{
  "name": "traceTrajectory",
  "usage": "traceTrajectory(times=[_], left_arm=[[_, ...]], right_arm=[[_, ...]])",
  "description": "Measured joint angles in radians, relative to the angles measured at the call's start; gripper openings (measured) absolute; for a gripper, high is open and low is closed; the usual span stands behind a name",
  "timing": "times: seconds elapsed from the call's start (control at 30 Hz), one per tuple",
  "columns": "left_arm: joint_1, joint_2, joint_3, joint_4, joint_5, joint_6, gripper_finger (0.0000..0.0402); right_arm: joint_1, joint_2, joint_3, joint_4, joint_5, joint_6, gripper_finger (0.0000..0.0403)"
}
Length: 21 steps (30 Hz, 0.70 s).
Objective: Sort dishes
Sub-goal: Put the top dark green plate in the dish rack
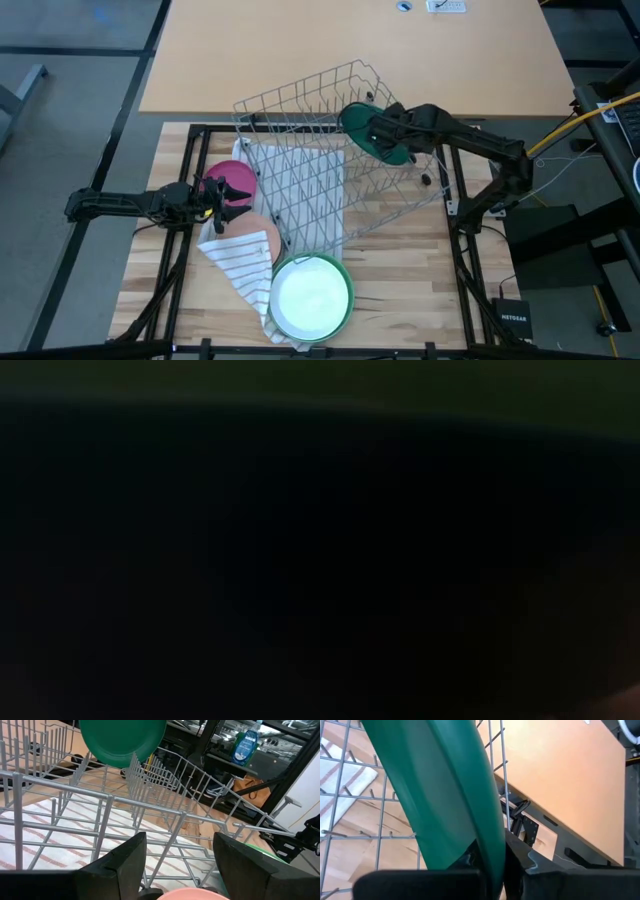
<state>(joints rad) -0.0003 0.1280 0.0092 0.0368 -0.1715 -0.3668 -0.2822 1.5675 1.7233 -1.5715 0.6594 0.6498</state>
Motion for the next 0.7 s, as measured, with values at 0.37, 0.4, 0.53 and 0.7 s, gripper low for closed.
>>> traceTrajectory(times=[0.37,0.4,0.53,0.7], left_arm=[[0.000,0.001,0.000,0.000,0.000,0.000,0.0219],[0.000,0.001,0.000,0.000,0.000,0.000,0.0219],[0.000,0.001,0.000,0.000,0.000,0.000,0.0219],[0.000,0.001,0.000,0.000,0.000,0.000,0.0219]], right_arm=[[-0.001,-0.126,0.000,-0.005,-0.034,0.012,0.0024],[-0.001,-0.140,0.000,-0.005,-0.038,0.028,0.0024],[0.002,-0.196,-0.033,0.026,-0.150,0.079,0.0024],[0.001,-0.292,-0.171,0.021,-0.172,0.149,0.0022]])
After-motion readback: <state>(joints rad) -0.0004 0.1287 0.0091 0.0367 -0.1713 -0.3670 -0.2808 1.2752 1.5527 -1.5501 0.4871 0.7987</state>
